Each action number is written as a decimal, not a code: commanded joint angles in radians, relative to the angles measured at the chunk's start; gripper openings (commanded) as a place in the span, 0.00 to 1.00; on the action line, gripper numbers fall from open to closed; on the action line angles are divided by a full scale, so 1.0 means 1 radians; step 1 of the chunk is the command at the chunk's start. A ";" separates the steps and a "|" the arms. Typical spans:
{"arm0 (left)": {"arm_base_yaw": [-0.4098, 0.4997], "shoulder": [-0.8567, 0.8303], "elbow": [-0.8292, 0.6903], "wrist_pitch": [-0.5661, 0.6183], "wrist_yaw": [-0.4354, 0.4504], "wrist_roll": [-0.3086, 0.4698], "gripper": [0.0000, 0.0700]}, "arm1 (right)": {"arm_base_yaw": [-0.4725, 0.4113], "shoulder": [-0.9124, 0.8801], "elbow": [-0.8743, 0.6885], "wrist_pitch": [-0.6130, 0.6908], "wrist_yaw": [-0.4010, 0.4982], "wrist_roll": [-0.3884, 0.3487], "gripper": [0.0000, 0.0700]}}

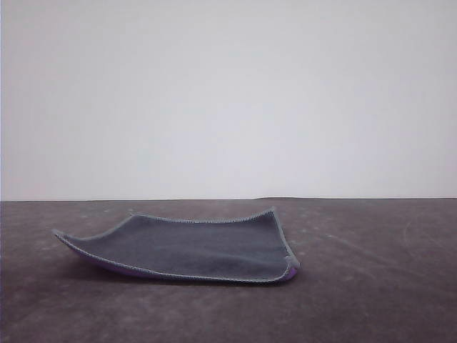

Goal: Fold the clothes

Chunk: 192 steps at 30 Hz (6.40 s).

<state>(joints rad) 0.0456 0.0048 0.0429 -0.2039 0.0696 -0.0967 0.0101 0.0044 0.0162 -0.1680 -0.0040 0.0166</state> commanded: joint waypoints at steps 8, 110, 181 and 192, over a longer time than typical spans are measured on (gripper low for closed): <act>0.002 0.000 -0.018 -0.006 -0.003 0.008 0.02 | -0.001 -0.001 -0.003 0.011 0.002 0.013 0.02; -0.028 1.355 0.847 -0.075 0.431 -0.020 0.30 | 0.093 1.355 0.889 -0.120 -0.478 0.103 0.44; -0.170 2.081 1.387 -0.168 0.563 0.010 0.36 | 0.292 2.064 1.255 0.228 -0.642 0.309 0.25; -0.167 2.081 1.387 -0.175 0.555 0.037 0.00 | 0.285 2.064 1.255 0.226 -0.650 0.294 0.01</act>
<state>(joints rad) -0.1226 2.0605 1.4082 -0.3796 0.6262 -0.0822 0.2945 2.0392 1.2522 0.0518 -0.6534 0.3183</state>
